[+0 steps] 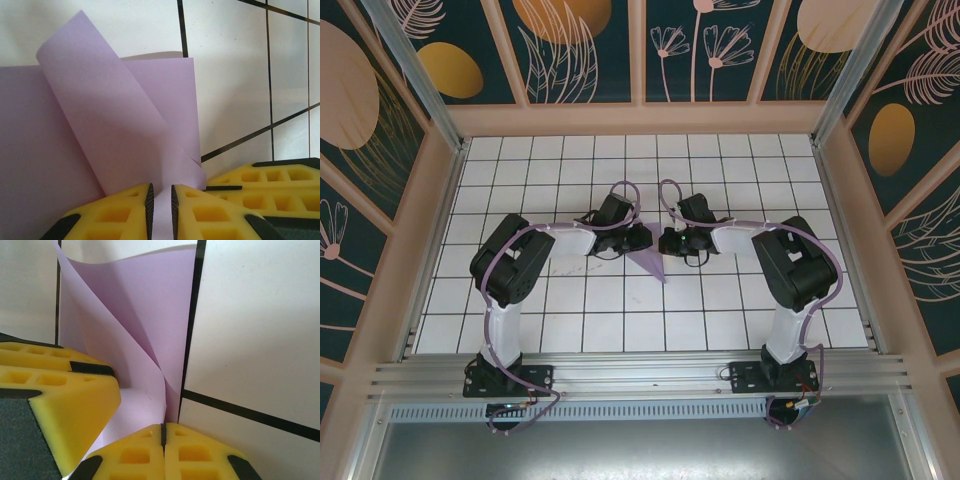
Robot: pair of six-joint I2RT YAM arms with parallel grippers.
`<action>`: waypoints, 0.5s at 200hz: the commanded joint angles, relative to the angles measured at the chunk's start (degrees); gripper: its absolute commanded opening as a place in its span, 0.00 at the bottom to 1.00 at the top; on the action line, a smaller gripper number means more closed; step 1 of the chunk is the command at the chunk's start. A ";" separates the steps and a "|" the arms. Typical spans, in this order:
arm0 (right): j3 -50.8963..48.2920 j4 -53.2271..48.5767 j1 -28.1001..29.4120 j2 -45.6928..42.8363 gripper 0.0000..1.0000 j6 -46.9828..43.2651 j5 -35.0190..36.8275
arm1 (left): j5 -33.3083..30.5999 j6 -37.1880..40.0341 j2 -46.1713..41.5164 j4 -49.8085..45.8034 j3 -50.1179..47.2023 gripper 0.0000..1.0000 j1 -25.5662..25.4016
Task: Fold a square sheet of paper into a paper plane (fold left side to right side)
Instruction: Fourth fold the wing at the center of the table.
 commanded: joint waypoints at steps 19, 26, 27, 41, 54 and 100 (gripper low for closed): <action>1.24 -3.67 -0.54 -7.05 0.21 -1.11 3.29 | -2.91 0.76 1.09 -5.75 -2.35 0.22 0.07; 0.96 -4.21 -0.78 -8.58 0.25 -1.22 3.86 | -2.84 0.70 1.13 -5.67 -2.28 0.22 0.12; 0.94 -4.31 -0.84 -8.84 0.26 -1.22 3.97 | -2.83 0.68 1.13 -5.66 -2.24 0.22 0.13; 0.19 -5.64 -1.23 -11.83 0.31 -1.48 4.84 | -2.76 0.71 1.06 -5.68 -2.11 0.21 0.08; -0.77 -6.86 -1.39 -14.49 0.33 -1.58 5.05 | -2.74 0.74 1.07 -5.82 -2.01 0.22 0.13; -7.24 -2.71 0.17 -20.26 0.08 2.42 -7.14 | -3.21 0.95 0.68 -6.28 -1.94 0.21 0.10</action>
